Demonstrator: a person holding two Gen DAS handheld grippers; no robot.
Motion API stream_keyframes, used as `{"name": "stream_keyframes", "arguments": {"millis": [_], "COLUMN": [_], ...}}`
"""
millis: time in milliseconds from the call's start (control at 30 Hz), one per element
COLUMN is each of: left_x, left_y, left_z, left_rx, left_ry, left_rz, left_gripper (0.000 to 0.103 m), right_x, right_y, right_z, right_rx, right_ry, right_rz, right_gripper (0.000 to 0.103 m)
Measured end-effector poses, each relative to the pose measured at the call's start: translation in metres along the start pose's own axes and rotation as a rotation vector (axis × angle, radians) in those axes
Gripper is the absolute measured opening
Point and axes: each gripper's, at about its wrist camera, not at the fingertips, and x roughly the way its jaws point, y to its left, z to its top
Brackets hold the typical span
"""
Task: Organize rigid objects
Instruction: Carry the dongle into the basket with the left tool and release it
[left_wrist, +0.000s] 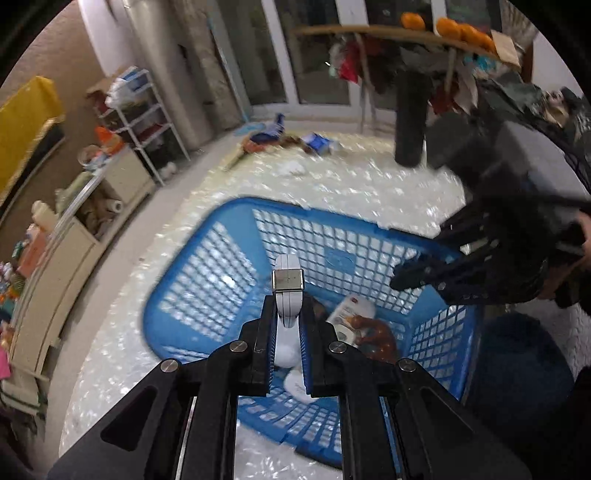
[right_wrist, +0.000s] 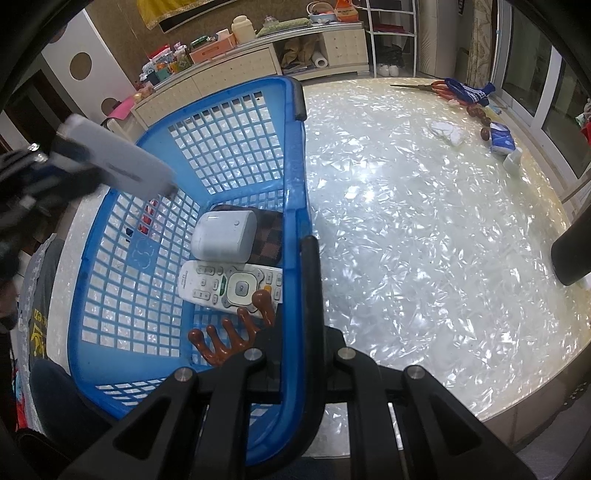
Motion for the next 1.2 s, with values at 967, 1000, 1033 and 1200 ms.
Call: {"name": "stream_keyframes", "arguments": {"millis": [967, 1000, 1033, 1200], "left_x": [0.091, 0.090, 0.089, 0.084], "left_y": [-0.006, -0.006, -0.005, -0.003], "left_z": [0.009, 0.009, 0.010, 0.011], "left_rx": [0.088, 0.086, 0.081, 0.079], "left_ry": [0.208, 0.207, 0.206, 0.188], "left_rz": [-0.174, -0.173, -0.173, -0.165], "left_gripper": [0.031, 0.043, 0.049, 0.080], "right_x": [0.001, 0.001, 0.000, 0.000], "right_y": [-0.001, -0.001, -0.001, -0.002], "right_z": [0.000, 0.000, -0.001, -0.001], "right_rx": [0.017, 0.017, 0.018, 0.019], "right_ry": [-0.011, -0.011, -0.012, -0.013], "right_rz": [0.012, 0.013, 0.013, 0.016], "right_gripper": [0.009, 0.009, 0.009, 0.009]}}
